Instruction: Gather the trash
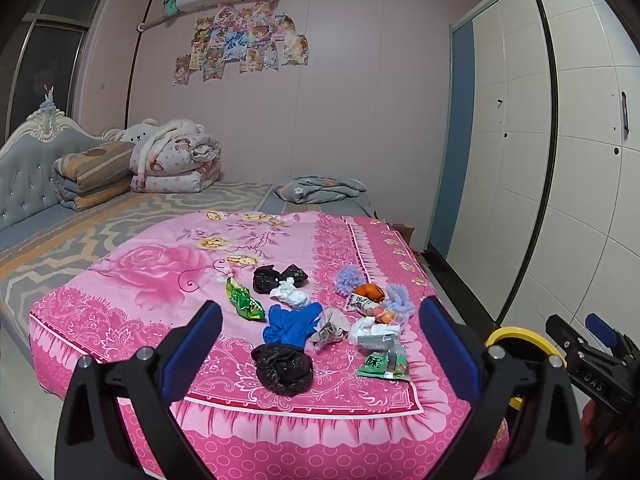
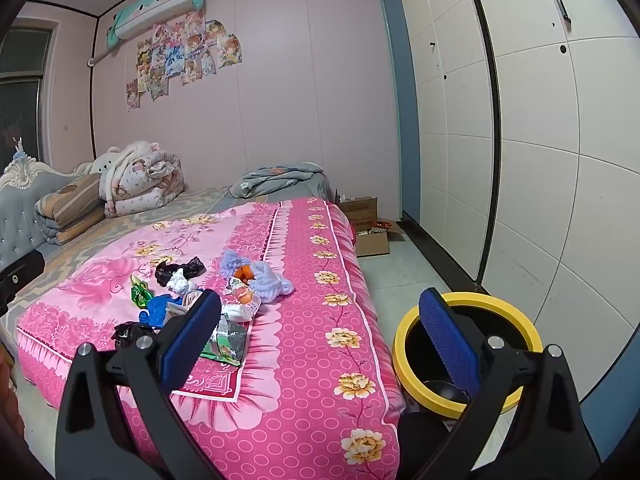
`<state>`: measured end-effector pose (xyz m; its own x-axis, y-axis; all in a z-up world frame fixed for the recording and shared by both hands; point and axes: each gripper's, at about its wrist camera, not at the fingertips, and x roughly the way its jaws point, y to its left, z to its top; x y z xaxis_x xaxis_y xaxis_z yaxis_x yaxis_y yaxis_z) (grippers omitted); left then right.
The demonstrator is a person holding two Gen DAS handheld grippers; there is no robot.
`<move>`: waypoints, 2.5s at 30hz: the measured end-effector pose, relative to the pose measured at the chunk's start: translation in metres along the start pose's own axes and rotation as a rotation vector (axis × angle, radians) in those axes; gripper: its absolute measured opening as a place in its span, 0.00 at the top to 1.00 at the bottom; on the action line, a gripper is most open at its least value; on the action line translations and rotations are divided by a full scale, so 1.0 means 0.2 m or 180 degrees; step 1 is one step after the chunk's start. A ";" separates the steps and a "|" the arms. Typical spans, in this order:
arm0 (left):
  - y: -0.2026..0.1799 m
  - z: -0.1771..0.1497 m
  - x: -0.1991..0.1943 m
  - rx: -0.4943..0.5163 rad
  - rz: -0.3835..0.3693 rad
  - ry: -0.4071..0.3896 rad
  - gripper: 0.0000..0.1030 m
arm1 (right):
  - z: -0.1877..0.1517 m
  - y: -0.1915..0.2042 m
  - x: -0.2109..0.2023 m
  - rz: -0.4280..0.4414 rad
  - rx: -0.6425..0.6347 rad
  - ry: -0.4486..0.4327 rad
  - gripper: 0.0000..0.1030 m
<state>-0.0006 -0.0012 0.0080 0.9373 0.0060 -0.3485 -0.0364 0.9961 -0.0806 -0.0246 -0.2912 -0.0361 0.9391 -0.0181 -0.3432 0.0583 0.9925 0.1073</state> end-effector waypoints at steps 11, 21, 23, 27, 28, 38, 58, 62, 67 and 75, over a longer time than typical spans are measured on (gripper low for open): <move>0.00 0.01 -0.01 -0.0003 -0.0003 -0.0007 0.08 | 0.00 0.00 0.00 -0.0005 0.0000 0.0011 0.08; -0.01 0.01 0.00 -0.0003 -0.0009 -0.0011 0.08 | -0.02 0.00 0.02 -0.0006 0.0002 0.0021 0.08; -0.01 0.00 0.00 -0.0001 -0.0006 -0.0013 0.08 | -0.01 0.00 0.02 -0.0009 -0.0001 0.0020 0.08; -0.01 0.01 0.00 -0.0002 -0.0012 -0.0013 0.08 | -0.01 0.00 0.02 -0.0010 0.0000 0.0023 0.08; -0.01 0.00 0.00 -0.0001 -0.0008 -0.0014 0.08 | -0.01 0.00 0.02 -0.0009 -0.0001 0.0026 0.08; -0.01 0.00 0.00 -0.0005 -0.0008 -0.0014 0.08 | -0.03 0.00 0.03 -0.0009 -0.0001 0.0044 0.08; -0.01 -0.01 0.00 -0.0013 -0.0011 -0.0013 0.08 | -0.05 0.01 0.04 -0.0023 0.0003 0.0076 0.08; -0.01 -0.01 0.00 -0.0015 -0.0013 -0.0010 0.08 | -0.05 0.01 0.05 -0.0022 0.0014 0.0097 0.08; -0.01 -0.02 0.00 -0.0018 -0.0010 -0.0009 0.08 | -0.05 0.01 0.05 -0.0028 0.0012 0.0104 0.08; -0.01 -0.02 0.00 -0.0022 -0.0013 -0.0002 0.08 | -0.05 0.00 0.06 -0.0017 0.0031 0.0155 0.08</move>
<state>-0.0017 -0.0034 0.0037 0.9377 0.0021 -0.3475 -0.0350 0.9955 -0.0883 -0.0166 -0.2897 -0.0501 0.9211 -0.0173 -0.3889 0.0669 0.9912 0.1143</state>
